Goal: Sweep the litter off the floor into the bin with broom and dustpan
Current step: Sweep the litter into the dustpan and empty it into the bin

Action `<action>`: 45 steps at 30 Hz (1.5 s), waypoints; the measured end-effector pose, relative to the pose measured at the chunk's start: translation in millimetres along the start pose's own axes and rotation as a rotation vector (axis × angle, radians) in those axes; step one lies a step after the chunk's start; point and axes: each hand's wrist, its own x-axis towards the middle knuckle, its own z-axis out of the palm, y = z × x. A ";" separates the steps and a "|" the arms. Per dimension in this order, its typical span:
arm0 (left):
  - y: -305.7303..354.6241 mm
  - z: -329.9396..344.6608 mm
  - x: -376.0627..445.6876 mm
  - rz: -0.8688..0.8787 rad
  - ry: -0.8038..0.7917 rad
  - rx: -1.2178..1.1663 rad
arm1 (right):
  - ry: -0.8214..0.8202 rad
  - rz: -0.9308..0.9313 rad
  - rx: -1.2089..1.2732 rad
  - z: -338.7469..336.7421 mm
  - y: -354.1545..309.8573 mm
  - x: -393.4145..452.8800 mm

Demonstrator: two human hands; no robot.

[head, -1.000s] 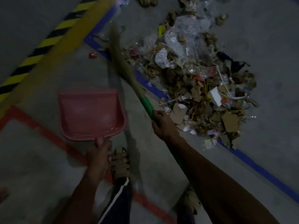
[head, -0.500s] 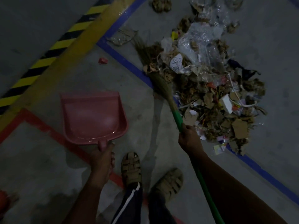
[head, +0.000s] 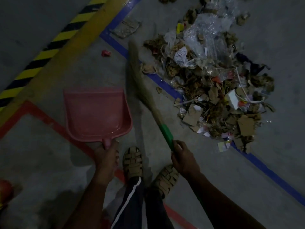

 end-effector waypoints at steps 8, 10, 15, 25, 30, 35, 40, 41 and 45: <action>-43.0 -17.7 -25.5 -0.035 0.063 0.031 | -0.156 0.060 -0.155 11.2 19.4 -22.6; -48.0 -19.7 -33.5 -0.036 0.063 0.037 | -0.078 0.120 -0.173 3.6 23.9 -24.4; -49.0 -17.3 -45.1 -0.036 0.064 0.025 | 0.047 0.170 -0.173 -21.3 34.3 -27.1; -20.6 9.5 -33.3 0.030 0.012 -0.080 | 0.151 -0.020 -0.032 -52.1 23.9 -23.6; 3.3 11.5 -5.8 0.089 0.057 -0.054 | 0.169 -0.069 0.012 -46.4 -9.6 25.7; 27.9 6.9 29.2 0.034 -0.014 -0.103 | 0.171 -0.098 0.022 -41.5 -60.6 101.9; 58.4 -11.9 50.2 0.061 0.032 -0.132 | 0.106 -0.144 0.050 -38.3 -119.9 178.7; 63.2 -15.9 54.2 0.071 0.027 -0.123 | 0.100 -0.165 0.050 -37.2 -132.0 192.7; 75.7 -34.7 82.8 0.057 0.053 -0.106 | 0.037 -0.208 -0.043 -26.5 -178.3 244.4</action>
